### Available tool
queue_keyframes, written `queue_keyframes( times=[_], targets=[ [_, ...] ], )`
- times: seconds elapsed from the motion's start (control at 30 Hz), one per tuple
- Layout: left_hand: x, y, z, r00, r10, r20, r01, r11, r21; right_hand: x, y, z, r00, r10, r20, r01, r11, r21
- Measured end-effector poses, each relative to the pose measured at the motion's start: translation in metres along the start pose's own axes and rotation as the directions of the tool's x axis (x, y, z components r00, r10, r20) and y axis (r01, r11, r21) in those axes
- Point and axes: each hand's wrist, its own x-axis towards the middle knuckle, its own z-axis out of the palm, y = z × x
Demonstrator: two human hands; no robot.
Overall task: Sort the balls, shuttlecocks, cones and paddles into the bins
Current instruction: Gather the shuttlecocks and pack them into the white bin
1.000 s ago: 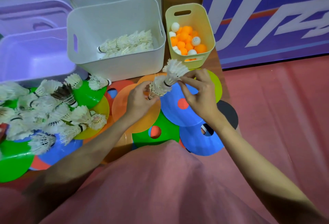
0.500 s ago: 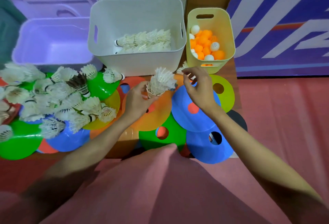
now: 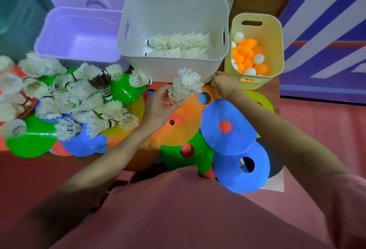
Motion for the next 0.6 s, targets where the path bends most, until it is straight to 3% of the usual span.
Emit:
queue_keyframes(
  times=[0.23, 0.37, 0.43, 0.5, 0.6],
  targets=[
    [-0.003, -0.009, -0.010, 0.999, -0.049, -0.011, 0.049, 0.999, 0.002, -0.024, -0.003, -0.009, 0.999, 0.025, -0.046, -0.028, 0.998, -0.063],
    [-0.003, -0.010, -0.023, 0.998, -0.045, -0.045, 0.045, 0.999, 0.013, -0.047, -0.008, -0.017, 0.974, 0.041, -0.225, -0.028, 0.998, 0.057],
    [-0.004, -0.012, -0.031, 0.998, -0.034, -0.061, 0.036, 0.999, 0.030, -0.062, -0.016, -0.024, 0.917, 0.136, -0.376, -0.022, 0.956, 0.292],
    [-0.003, -0.016, -0.039, 0.996, -0.038, -0.077, 0.042, 0.997, 0.058, -0.082, -0.029, -0.038, 0.827, 0.248, -0.505, 0.075, 0.841, 0.536],
    [-0.004, -0.015, -0.048, 0.997, -0.001, -0.080, 0.008, 0.996, 0.088, -0.108, -0.054, -0.071, 0.653, 0.354, -0.669, 0.305, 0.686, 0.661]
  ],
)
